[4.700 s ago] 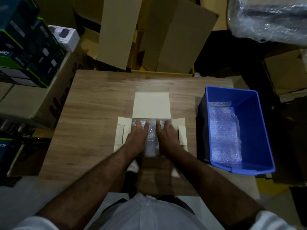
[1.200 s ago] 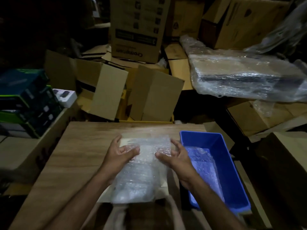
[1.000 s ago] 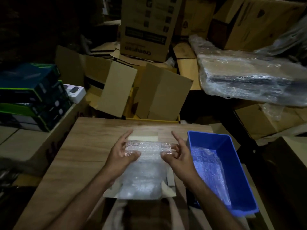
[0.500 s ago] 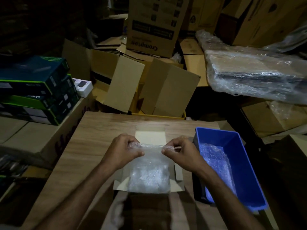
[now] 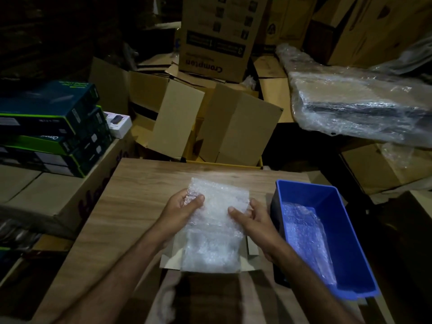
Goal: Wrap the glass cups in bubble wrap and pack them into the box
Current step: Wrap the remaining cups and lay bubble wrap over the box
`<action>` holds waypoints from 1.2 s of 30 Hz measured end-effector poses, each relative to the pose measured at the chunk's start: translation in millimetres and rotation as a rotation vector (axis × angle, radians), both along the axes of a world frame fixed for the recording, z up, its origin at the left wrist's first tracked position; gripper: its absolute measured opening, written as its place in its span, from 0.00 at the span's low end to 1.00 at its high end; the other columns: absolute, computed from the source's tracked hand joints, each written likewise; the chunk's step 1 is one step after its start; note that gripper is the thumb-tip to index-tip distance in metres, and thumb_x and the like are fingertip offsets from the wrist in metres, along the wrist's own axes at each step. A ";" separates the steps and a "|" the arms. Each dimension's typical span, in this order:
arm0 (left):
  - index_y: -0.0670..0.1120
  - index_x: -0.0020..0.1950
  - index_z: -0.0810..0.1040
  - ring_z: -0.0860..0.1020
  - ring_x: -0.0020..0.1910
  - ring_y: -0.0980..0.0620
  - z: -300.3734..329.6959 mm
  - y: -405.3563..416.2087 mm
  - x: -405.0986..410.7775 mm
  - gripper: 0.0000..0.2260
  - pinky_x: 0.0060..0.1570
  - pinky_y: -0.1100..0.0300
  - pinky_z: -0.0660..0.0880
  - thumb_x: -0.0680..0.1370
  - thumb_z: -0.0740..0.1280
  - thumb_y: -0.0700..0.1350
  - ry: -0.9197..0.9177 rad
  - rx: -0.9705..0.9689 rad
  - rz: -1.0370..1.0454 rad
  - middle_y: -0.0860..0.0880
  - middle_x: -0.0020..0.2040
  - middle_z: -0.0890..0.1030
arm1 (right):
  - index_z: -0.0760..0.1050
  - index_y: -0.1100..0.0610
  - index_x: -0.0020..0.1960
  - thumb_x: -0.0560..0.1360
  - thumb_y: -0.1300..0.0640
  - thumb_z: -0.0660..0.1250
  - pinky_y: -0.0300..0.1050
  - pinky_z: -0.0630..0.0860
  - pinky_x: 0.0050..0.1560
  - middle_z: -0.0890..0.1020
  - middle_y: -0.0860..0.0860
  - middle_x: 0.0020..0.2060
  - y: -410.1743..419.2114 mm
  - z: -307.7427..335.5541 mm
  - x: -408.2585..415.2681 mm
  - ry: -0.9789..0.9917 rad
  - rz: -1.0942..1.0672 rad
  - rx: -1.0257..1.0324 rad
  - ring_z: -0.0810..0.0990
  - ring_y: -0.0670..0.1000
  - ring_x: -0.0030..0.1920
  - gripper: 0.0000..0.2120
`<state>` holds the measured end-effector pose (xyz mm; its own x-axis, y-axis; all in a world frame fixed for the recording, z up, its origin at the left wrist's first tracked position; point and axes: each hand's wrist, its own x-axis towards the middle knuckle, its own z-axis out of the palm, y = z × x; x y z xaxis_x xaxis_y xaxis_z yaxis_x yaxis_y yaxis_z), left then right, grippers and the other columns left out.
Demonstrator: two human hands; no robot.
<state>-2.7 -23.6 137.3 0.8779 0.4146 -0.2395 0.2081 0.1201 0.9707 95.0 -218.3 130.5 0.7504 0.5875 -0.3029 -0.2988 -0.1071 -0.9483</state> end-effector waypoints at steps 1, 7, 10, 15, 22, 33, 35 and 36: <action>0.48 0.63 0.79 0.84 0.55 0.45 -2.1 -2.3 -0.6 0.12 0.57 0.42 0.81 0.81 0.68 0.50 0.000 -0.002 0.012 0.46 0.56 0.86 | 0.72 0.53 0.66 0.78 0.57 0.71 0.50 0.84 0.50 0.85 0.53 0.56 -0.2 -4.6 -1.5 -0.013 -0.040 0.020 0.87 0.51 0.53 0.18; 0.55 0.75 0.66 0.82 0.60 0.54 -22.0 -2.4 -5.0 0.26 0.49 0.58 0.83 0.79 0.71 0.45 0.017 0.085 -0.106 0.55 0.64 0.80 | 0.59 0.40 0.76 0.75 0.51 0.75 0.43 0.84 0.44 0.76 0.53 0.61 -2.2 -19.4 1.7 -0.155 -0.143 -0.096 0.82 0.50 0.56 0.37; 0.62 0.81 0.51 0.76 0.68 0.56 -38.6 0.2 -8.1 0.38 0.59 0.51 0.81 0.80 0.70 0.45 0.011 0.121 -0.126 0.55 0.75 0.71 | 0.57 0.40 0.79 0.74 0.58 0.76 0.36 0.81 0.41 0.74 0.44 0.60 -10.6 -26.4 -0.8 -0.220 -0.024 -0.045 0.81 0.36 0.54 0.42; 0.74 0.77 0.45 0.62 0.78 0.51 -56.3 0.5 -8.8 0.40 0.70 0.42 0.71 0.81 0.69 0.46 0.004 0.130 -0.086 0.55 0.82 0.57 | 0.79 0.45 0.64 0.74 0.59 0.76 0.52 0.83 0.56 0.77 0.42 0.65 -8.7 -46.7 -2.4 -0.271 -0.029 -0.126 0.79 0.45 0.64 0.21; 0.48 0.72 0.75 0.78 0.63 0.62 -60.4 9.9 -15.8 0.30 0.56 0.65 0.78 0.72 0.77 0.35 0.073 0.036 -0.258 0.53 0.71 0.76 | 0.71 0.50 0.74 0.67 0.60 0.80 0.42 0.79 0.63 0.74 0.43 0.68 -9.5 -55.5 5.2 -0.279 0.113 -0.213 0.78 0.43 0.64 0.37; 0.55 0.75 0.72 0.78 0.62 0.58 -49.1 9.9 11.7 0.28 0.49 0.67 0.80 0.76 0.75 0.47 0.075 0.274 -0.188 0.59 0.73 0.69 | 0.69 0.53 0.75 0.73 0.60 0.77 0.37 0.78 0.61 0.72 0.43 0.66 -1.6 -53.2 28.2 -0.402 0.109 -0.265 0.76 0.45 0.65 0.33; 0.56 0.76 0.70 0.78 0.58 0.61 -43.7 11.6 15.2 0.27 0.45 0.66 0.80 0.78 0.72 0.48 0.057 0.293 -0.191 0.58 0.74 0.67 | 0.69 0.51 0.76 0.75 0.58 0.75 0.49 0.81 0.61 0.71 0.41 0.67 -2.5 -50.2 31.9 -0.381 0.086 -0.245 0.75 0.47 0.67 0.31; 0.55 0.77 0.69 0.77 0.60 0.63 -42.6 13.0 16.0 0.27 0.46 0.66 0.80 0.78 0.72 0.47 0.048 0.312 -0.200 0.58 0.75 0.67 | 0.69 0.51 0.76 0.76 0.58 0.74 0.53 0.82 0.58 0.71 0.41 0.68 -2.6 -48.7 32.2 -0.384 0.079 -0.241 0.76 0.49 0.67 0.31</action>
<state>13.3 -10.7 94.6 0.9399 0.2955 -0.1712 0.2435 -0.2281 0.9427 127.2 -221.0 81.8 0.7909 0.5940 -0.1471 0.0868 -0.3468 -0.9339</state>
